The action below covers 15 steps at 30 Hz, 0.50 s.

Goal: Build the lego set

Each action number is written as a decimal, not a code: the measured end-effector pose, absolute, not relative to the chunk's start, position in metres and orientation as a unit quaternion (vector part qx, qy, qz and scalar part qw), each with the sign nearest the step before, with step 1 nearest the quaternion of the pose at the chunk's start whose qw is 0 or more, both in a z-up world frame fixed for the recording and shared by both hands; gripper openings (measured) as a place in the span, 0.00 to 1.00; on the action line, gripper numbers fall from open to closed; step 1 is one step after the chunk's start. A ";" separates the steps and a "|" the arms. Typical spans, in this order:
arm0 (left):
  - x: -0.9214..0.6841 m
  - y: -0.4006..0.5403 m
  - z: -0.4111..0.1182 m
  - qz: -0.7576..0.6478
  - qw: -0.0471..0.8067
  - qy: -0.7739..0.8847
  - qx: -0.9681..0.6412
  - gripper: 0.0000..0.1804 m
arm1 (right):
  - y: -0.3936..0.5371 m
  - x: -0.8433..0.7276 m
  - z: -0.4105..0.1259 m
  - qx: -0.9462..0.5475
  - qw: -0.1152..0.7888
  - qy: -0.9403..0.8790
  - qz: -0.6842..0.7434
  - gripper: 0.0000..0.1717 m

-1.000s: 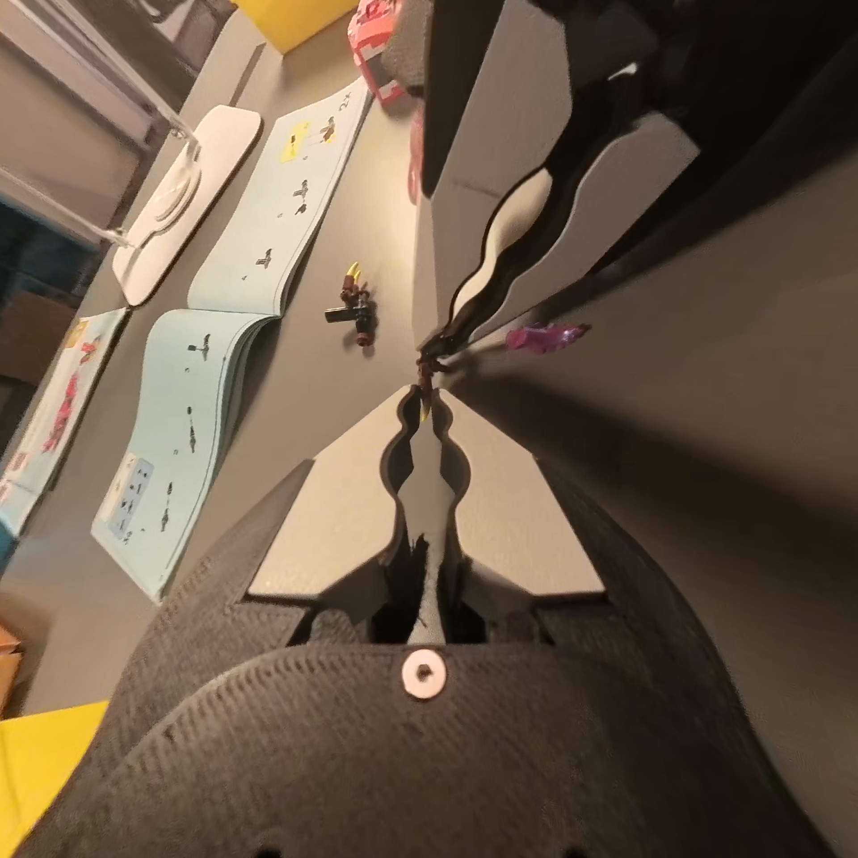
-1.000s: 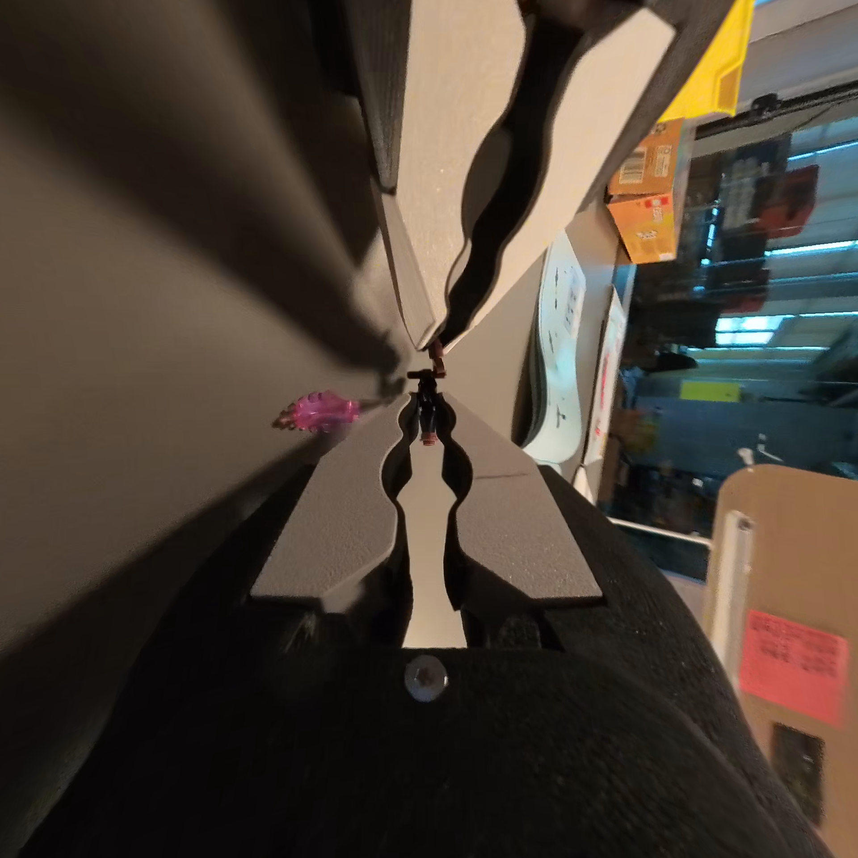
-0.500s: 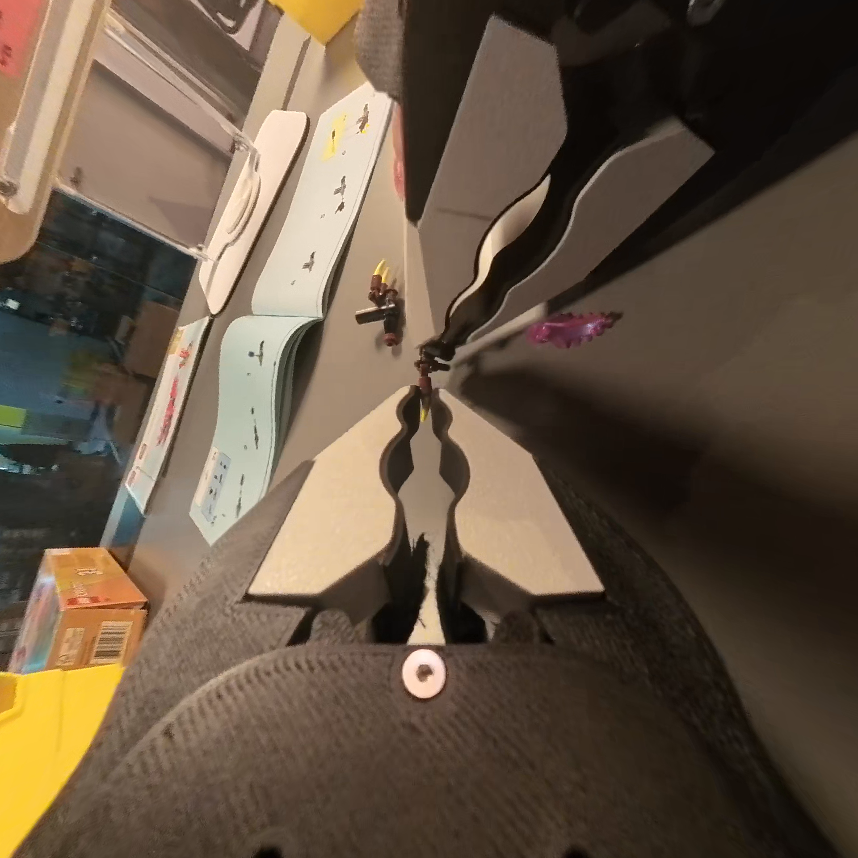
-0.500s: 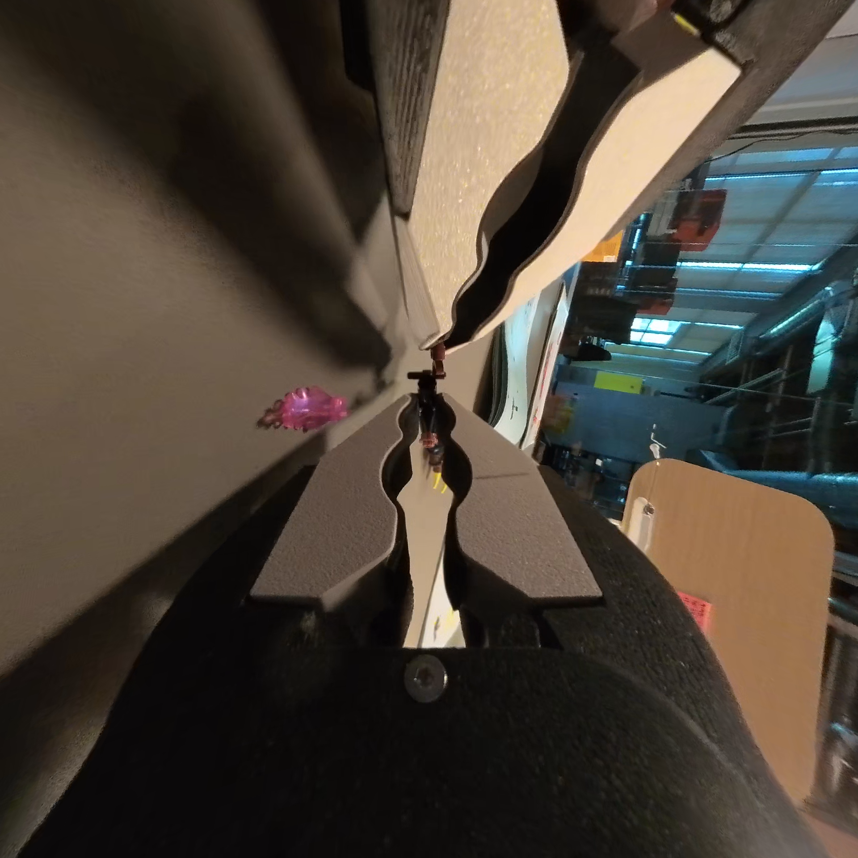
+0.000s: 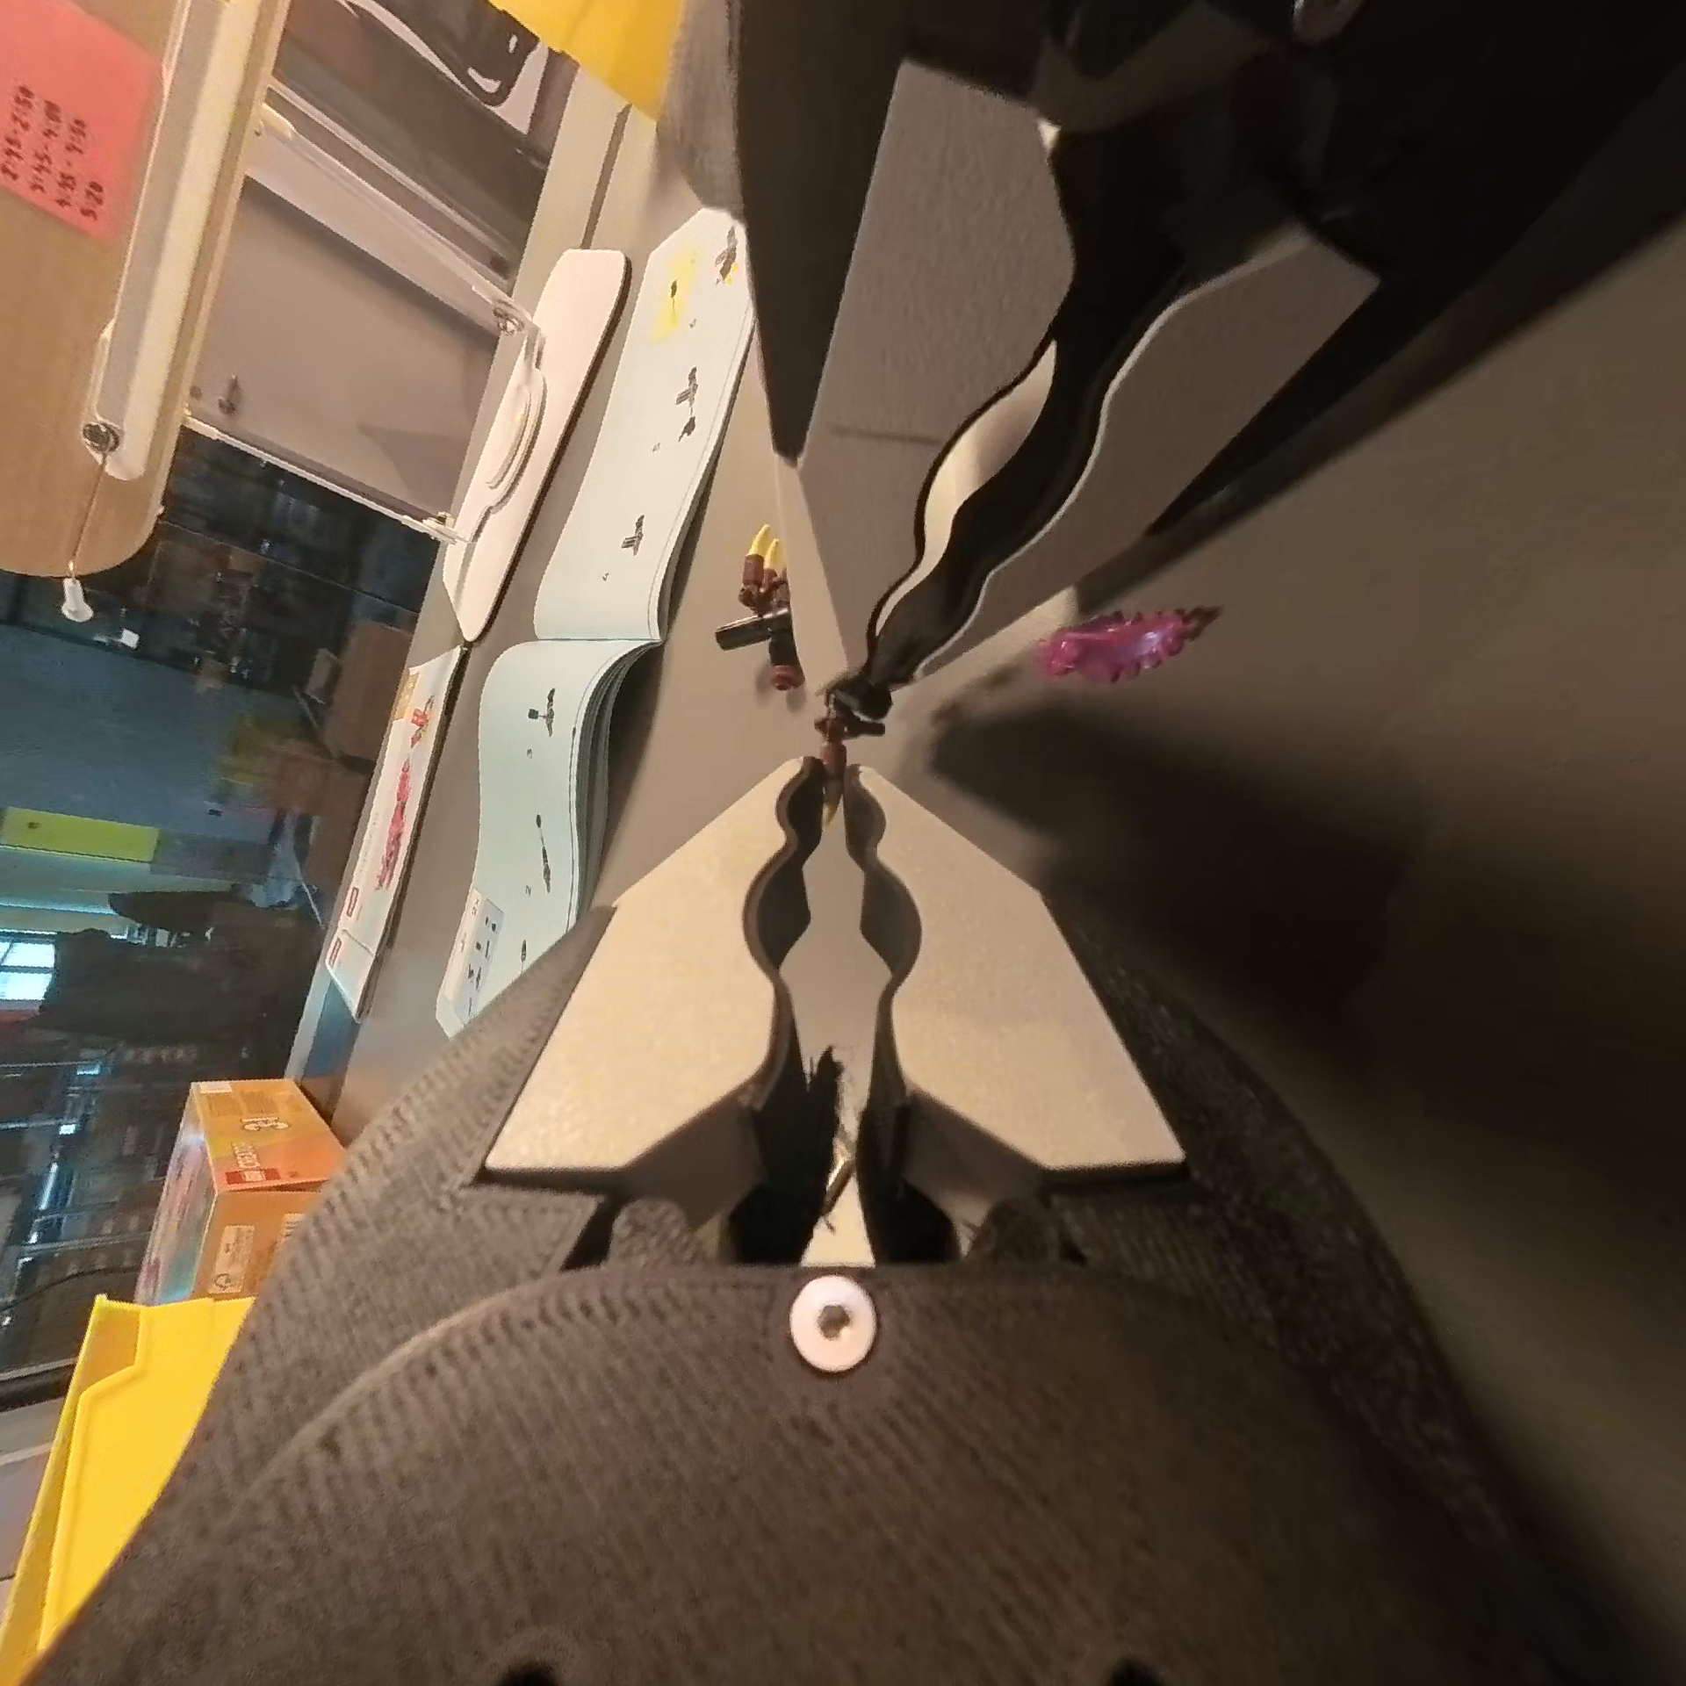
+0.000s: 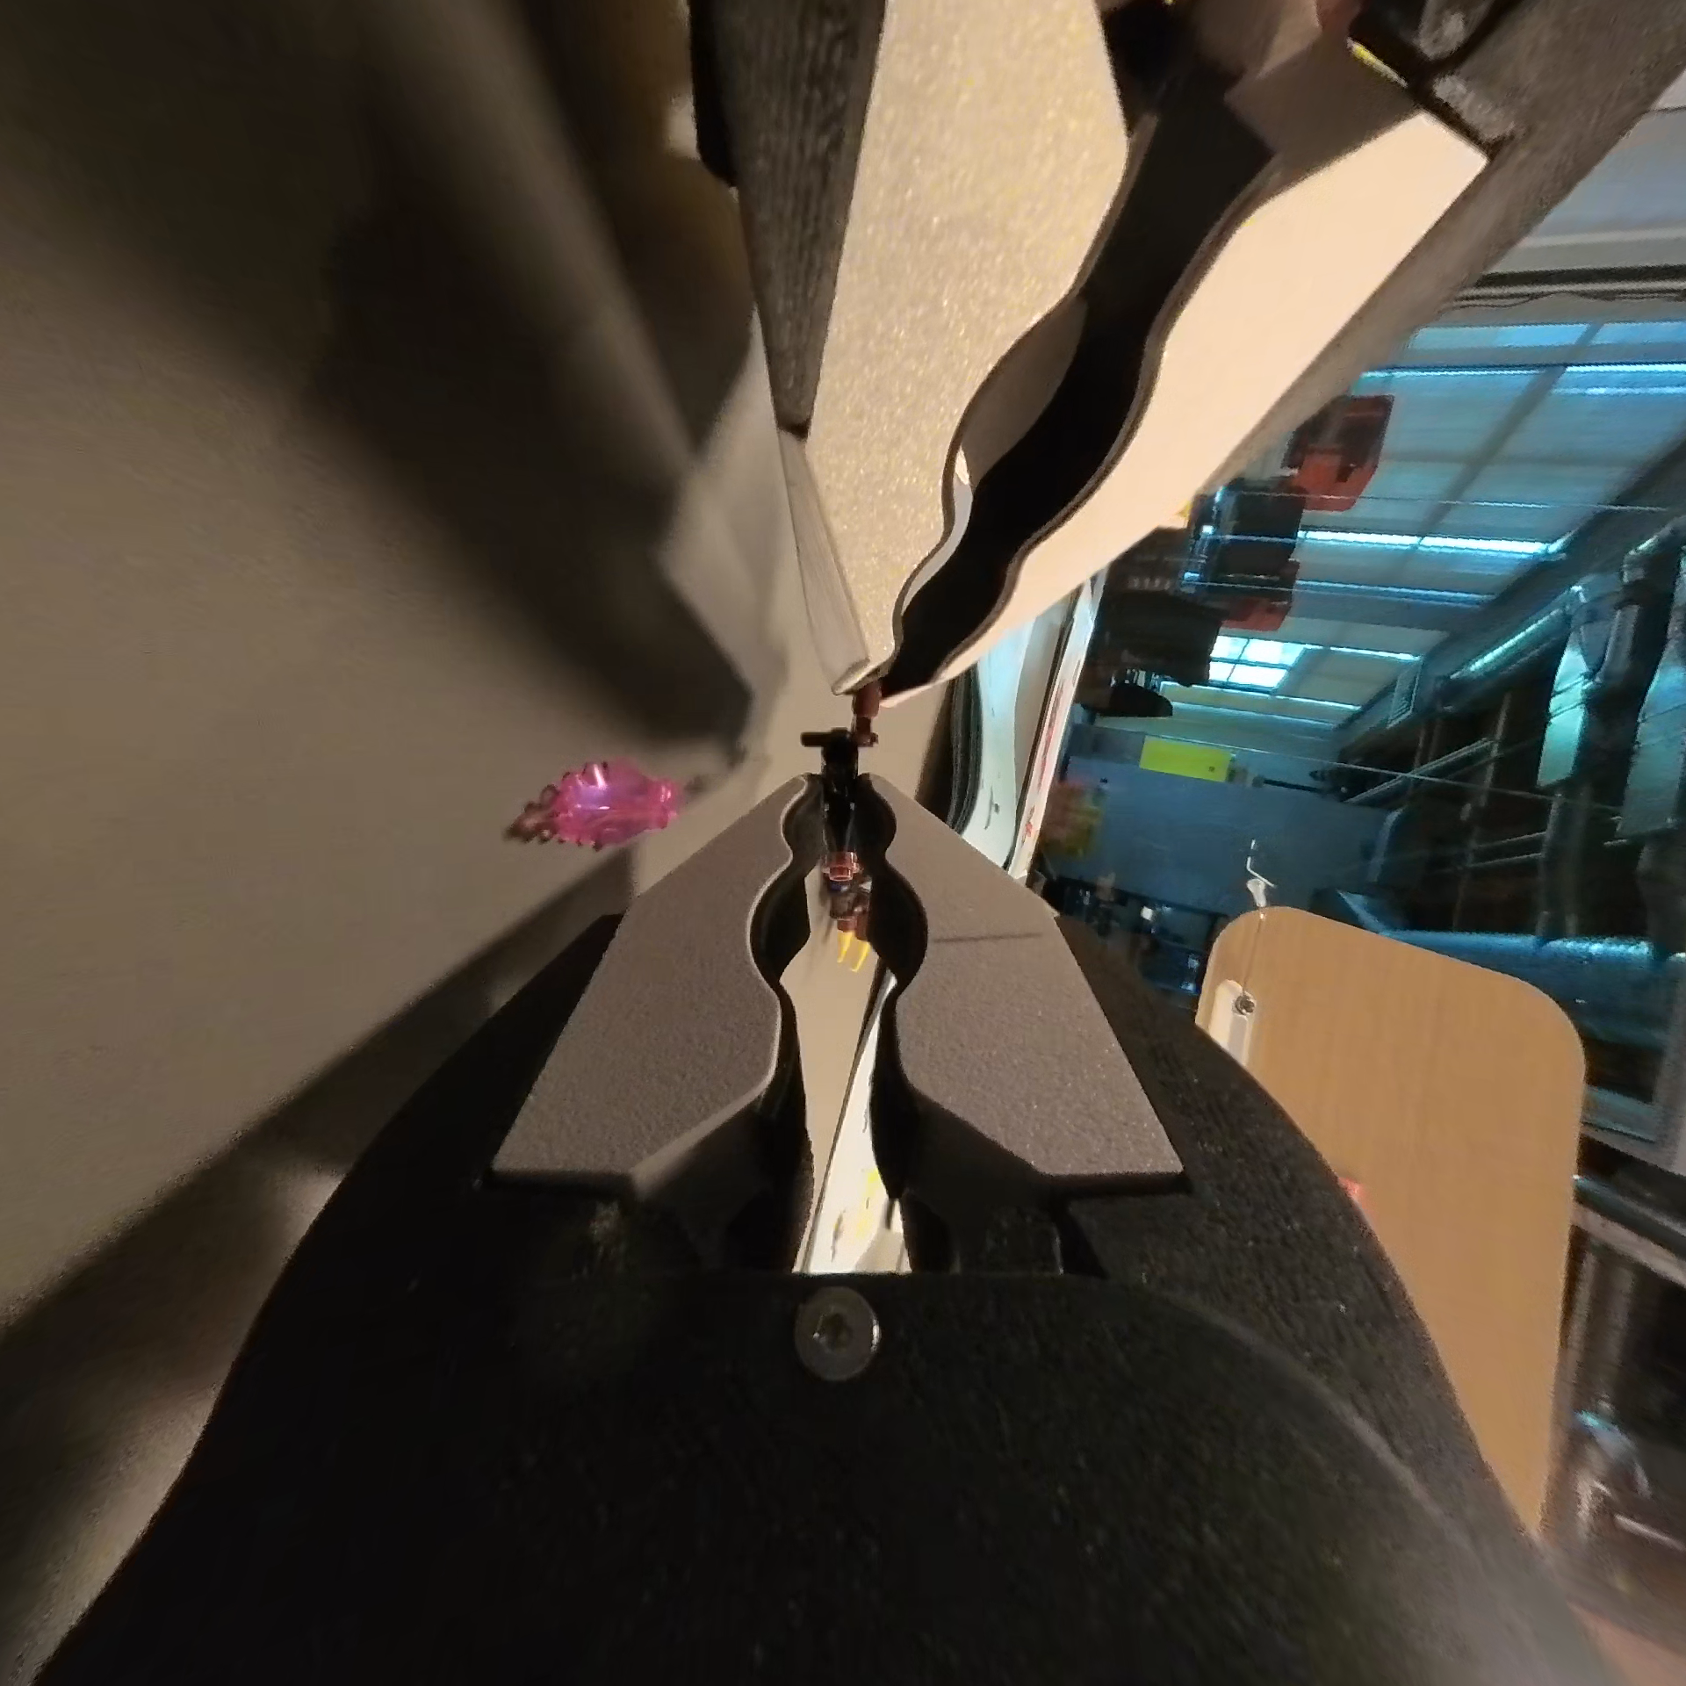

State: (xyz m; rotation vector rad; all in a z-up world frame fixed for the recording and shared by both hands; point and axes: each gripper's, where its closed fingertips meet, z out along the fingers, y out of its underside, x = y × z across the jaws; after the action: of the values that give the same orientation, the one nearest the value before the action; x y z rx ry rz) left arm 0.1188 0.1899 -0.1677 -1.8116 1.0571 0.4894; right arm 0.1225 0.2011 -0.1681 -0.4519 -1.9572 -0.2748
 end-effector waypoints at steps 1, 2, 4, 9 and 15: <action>0.119 0.190 -0.168 0.202 0.474 0.434 -0.740 0.02 | 0.201 0.123 -0.169 -0.188 0.528 -0.820 -0.117 0.02; 0.120 0.190 -0.168 0.202 0.473 0.434 -0.739 0.02 | 0.201 0.123 -0.169 -0.187 0.527 -0.821 -0.118 0.02; 0.120 0.190 -0.168 0.200 0.474 0.432 -0.741 0.02 | 0.201 0.122 -0.170 -0.186 0.527 -0.821 -0.119 0.02; 0.119 0.190 -0.167 0.197 0.476 0.426 -0.743 0.02 | 0.200 0.122 -0.168 -0.187 0.531 -0.818 -0.116 0.02; 0.117 0.190 -0.165 0.192 0.480 0.422 -0.745 0.02 | 0.198 0.122 -0.166 -0.189 0.536 -0.817 -0.100 0.02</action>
State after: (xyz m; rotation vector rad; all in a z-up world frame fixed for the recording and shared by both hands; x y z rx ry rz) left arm 0.1174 0.1902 -0.1655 -1.8169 1.0305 0.4675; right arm 0.1223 0.1982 -0.1661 -0.4494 -1.9439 -0.2373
